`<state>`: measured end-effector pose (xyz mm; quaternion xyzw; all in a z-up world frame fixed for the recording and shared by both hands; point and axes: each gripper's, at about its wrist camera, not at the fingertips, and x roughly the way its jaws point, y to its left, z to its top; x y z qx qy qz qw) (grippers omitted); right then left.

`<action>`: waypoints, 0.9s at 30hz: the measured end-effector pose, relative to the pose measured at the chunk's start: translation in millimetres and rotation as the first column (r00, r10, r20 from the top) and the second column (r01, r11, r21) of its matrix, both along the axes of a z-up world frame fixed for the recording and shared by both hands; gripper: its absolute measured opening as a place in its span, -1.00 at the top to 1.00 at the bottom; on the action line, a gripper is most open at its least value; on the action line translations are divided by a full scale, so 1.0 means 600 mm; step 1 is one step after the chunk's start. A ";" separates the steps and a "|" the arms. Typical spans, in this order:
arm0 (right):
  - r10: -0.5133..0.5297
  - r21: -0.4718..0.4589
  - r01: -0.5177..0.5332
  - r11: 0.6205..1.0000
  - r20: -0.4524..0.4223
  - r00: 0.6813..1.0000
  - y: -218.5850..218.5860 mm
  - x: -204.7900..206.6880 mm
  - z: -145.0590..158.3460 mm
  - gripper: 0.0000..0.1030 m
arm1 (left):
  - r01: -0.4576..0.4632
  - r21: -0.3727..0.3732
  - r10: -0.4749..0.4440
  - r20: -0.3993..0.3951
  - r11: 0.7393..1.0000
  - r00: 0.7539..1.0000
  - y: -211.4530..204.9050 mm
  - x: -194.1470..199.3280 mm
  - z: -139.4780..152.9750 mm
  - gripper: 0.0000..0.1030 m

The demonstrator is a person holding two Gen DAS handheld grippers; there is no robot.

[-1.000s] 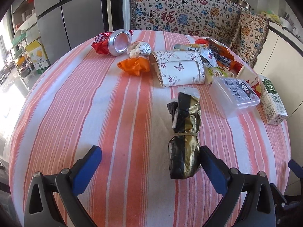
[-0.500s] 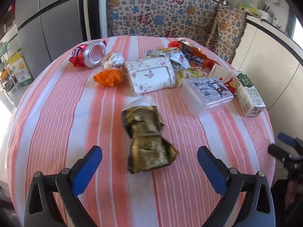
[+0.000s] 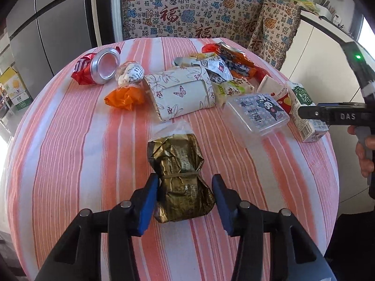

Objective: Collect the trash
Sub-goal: 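Grasp the gold foil snack with the left tool while the right tool grasps the milk carton, then carry both items to the blue wastebasket and open both tools to drop them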

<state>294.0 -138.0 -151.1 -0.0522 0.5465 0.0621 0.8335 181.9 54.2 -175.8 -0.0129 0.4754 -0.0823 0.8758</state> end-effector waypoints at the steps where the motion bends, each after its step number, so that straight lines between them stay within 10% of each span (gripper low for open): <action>1: -0.016 -0.006 0.016 1.000 -0.017 1.000 -0.004 0.005 -0.004 -0.36 | 0.003 0.003 -0.003 0.005 1.000 1.000 0.000 -0.002 0.001 0.22; 3: -0.039 0.019 0.039 0.999 -0.029 0.999 -0.017 0.007 -0.005 -0.04 | 0.011 -0.008 -0.011 0.014 1.000 1.000 0.004 -0.007 0.006 0.25; 14: -0.012 0.179 -0.004 0.984 0.087 0.996 -0.089 -0.072 0.071 -0.01 | 0.066 -0.096 -0.057 0.096 0.993 0.994 -0.017 -0.064 0.064 0.29; 27: -0.251 0.217 0.225 0.950 0.098 0.963 -0.377 -0.123 0.080 -0.02 | 0.373 -0.178 -0.356 0.121 0.911 0.927 -0.307 -0.036 0.116 0.29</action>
